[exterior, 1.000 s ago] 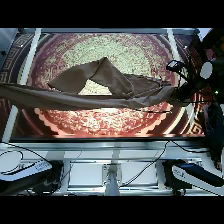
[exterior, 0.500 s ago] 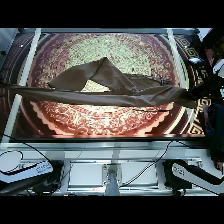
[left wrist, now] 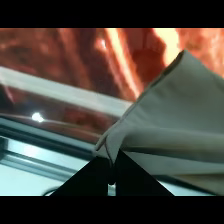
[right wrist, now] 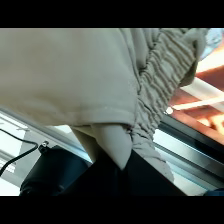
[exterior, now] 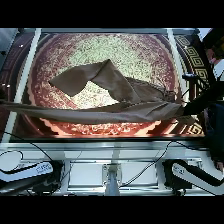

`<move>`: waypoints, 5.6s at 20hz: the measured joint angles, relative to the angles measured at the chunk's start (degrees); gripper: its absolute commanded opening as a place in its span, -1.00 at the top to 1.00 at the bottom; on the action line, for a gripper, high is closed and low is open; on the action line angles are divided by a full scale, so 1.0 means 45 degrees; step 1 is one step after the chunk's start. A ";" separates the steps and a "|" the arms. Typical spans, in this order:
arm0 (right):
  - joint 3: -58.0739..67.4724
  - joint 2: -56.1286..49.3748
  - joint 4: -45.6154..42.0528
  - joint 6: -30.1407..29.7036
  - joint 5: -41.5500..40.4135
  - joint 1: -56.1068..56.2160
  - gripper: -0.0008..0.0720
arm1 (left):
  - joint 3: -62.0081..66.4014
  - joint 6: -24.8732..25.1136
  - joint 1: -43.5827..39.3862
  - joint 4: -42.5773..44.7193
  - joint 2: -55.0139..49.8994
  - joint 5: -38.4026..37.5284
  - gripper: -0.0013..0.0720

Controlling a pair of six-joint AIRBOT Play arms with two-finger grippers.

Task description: Fold the clothes and pants, and hang the long-sleeved shirts on hangers.

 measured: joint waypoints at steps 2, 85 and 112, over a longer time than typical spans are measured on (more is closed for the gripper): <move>-0.1010 0.0578 -0.0044 -0.0262 -0.0398 0.0267 0.89 | -0.0627 0.0364 -0.0010 0.0034 0.0029 -0.0107 0.92; -0.8359 0.4716 -0.0617 -0.0690 -0.7135 0.0724 0.89 | -0.0597 -0.4556 -0.0136 -0.2234 -0.2157 0.3298 -0.62; -0.8238 0.4731 -0.0597 -0.0675 -0.6902 0.0724 0.89 | -0.5950 0.0588 0.3871 -1.0899 -0.2603 0.6193 0.91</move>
